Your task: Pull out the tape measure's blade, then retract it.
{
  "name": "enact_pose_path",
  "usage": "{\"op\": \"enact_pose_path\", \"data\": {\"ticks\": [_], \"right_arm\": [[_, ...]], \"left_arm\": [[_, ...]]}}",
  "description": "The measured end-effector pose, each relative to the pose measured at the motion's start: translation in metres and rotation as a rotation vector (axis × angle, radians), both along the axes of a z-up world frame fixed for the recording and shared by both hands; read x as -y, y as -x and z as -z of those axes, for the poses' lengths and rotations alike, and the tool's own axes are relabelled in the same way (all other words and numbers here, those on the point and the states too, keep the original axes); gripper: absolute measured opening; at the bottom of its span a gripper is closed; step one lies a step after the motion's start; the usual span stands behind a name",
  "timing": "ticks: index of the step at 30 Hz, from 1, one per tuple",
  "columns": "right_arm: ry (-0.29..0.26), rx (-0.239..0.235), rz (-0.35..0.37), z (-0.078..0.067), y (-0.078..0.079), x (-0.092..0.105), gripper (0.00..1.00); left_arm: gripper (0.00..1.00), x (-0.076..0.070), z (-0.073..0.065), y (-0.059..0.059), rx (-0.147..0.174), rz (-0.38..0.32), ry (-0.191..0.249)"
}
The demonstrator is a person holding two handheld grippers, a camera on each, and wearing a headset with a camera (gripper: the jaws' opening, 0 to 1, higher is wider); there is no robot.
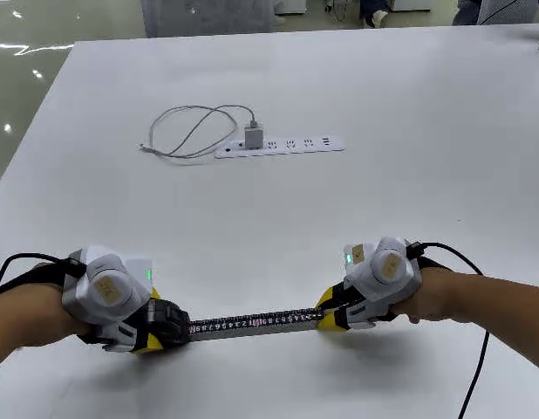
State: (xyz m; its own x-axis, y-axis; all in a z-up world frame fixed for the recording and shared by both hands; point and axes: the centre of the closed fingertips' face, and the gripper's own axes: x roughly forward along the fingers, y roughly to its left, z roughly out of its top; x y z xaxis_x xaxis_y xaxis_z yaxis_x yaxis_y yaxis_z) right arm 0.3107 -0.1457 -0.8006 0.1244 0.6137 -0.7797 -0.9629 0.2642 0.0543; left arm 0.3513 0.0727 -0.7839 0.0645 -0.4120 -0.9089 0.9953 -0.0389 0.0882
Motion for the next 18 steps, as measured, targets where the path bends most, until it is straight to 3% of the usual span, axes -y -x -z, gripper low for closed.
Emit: {"op": "enact_pose_path", "data": {"ticks": [18], "right_arm": [[0.018, 0.009, 0.006, 0.004, -0.001, 0.013, 0.09]], "left_arm": [[0.33, 0.001, 0.0, -0.001, -0.006, 0.005, 0.006]]}}
